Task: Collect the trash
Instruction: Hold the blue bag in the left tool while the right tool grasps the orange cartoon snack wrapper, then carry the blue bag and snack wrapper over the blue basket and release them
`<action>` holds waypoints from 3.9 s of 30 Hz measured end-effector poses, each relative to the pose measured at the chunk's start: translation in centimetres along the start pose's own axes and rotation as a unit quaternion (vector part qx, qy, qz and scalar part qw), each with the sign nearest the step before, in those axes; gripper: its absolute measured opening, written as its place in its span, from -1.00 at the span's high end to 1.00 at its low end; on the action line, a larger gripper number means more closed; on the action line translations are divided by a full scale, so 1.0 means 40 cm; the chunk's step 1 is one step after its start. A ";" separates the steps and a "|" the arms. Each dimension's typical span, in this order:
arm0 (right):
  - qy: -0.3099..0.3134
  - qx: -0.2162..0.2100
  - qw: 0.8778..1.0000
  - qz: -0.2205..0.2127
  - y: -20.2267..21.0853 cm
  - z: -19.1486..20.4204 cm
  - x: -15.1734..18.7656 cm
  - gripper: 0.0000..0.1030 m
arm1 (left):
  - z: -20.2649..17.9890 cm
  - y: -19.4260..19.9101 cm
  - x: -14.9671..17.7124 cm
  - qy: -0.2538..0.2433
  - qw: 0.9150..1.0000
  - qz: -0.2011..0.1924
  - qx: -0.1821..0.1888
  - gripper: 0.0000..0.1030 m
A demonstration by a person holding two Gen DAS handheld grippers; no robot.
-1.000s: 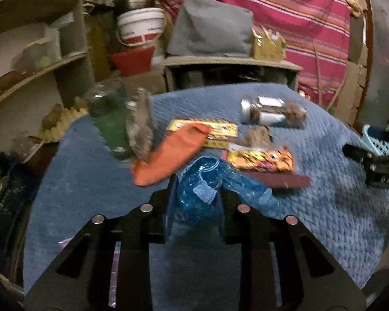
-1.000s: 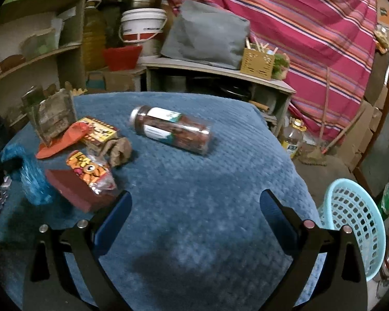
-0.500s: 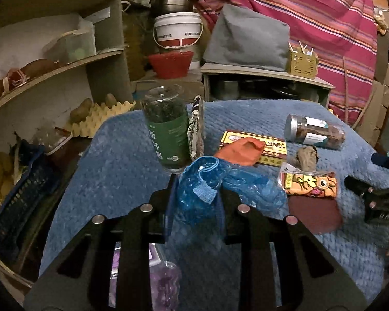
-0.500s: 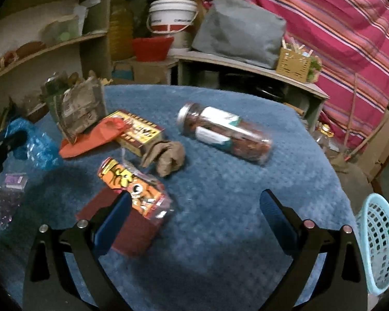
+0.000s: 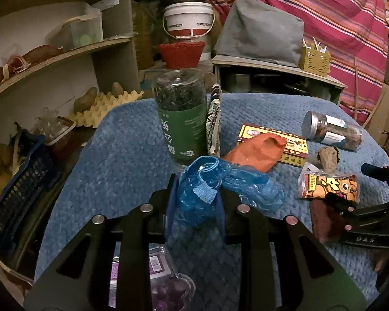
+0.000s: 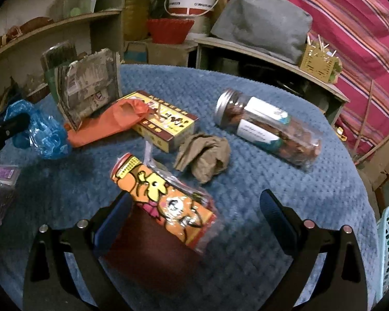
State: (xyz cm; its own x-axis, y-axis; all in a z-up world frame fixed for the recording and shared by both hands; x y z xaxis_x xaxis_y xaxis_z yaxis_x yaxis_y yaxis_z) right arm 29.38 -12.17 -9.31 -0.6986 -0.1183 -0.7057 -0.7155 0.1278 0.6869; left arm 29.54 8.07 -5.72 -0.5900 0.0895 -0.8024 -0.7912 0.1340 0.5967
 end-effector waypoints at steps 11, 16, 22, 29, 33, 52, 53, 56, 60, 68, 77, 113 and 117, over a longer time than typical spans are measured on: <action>0.026 0.016 0.999 0.024 -0.024 0.056 -0.006 -0.79 | 0.006 0.003 -0.005 0.008 1.000 -0.003 -0.002 0.51; -0.006 -0.026 0.999 0.043 -0.045 0.034 -0.013 -0.03 | 0.005 0.001 0.000 0.002 1.000 -0.002 -0.015 0.51; -0.015 -0.047 0.998 0.029 -0.017 0.001 0.000 0.25 | 0.000 0.004 -0.004 0.002 1.000 -0.004 -0.020 0.51; -0.011 -0.061 0.998 0.006 0.032 -0.033 0.003 0.37 | -0.019 0.012 0.000 -0.007 1.000 -0.009 -0.026 0.50; -0.008 -0.065 0.998 -0.013 0.072 -0.056 0.009 0.42 | -0.028 0.021 0.002 -0.009 0.999 -0.014 -0.027 0.51; -0.075 -0.046 0.995 -0.053 0.223 -0.377 0.106 0.45 | -0.261 0.115 -0.018 -0.033 0.999 -0.034 0.000 0.51; -0.081 -0.043 0.994 -0.053 0.228 -0.399 0.117 0.45 | -0.282 0.119 -0.021 -0.036 0.999 -0.035 0.005 0.51; -0.100 -0.033 0.993 -0.053 0.239 -0.469 0.146 0.45 | -0.355 0.124 -0.025 -0.040 0.998 -0.034 0.024 0.51; -0.122 -0.016 0.991 -0.055 0.258 -0.560 0.182 0.45 | -0.463 0.117 -0.012 -0.051 0.997 -0.024 0.043 0.51; -0.160 0.038 0.985 -0.054 0.312 -0.775 0.281 0.45 | -0.691 0.122 0.005 -0.066 0.993 -0.020 0.091 0.51; -0.192 0.114 0.974 -0.036 0.351 -0.987 0.395 0.45 | -0.976 0.138 0.014 -0.112 0.981 -0.027 0.158 0.51; -0.264 0.099 0.959 0.032 0.212 -1.123 0.514 0.44 | -1.143 0.086 0.015 -0.140 0.973 -0.012 0.182 -0.73; -0.267 0.092 0.959 0.033 0.171 -1.108 0.492 0.04 | -1.059 0.090 -0.002 -0.126 0.979 -0.020 0.159 -0.76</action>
State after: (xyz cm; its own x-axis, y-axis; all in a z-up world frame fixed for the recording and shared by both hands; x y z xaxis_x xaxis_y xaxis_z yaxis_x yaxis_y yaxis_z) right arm 10.35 -57.27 -10.80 -0.6035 0.4104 -0.6837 -0.6217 0.2948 0.7257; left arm 19.92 -33.24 -3.18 -0.4701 0.3128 -0.8254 -0.6985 0.4398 0.5645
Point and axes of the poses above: each gripper's, at about its wrist camera, not at the fingertips, and y roughly against the way its jaws point, z to its left, x to its underside, the point moved 3 cm from there along -y, roughly the way its jaws point, and after that the axes turned 5 degrees about x, right-handed, at the moved point
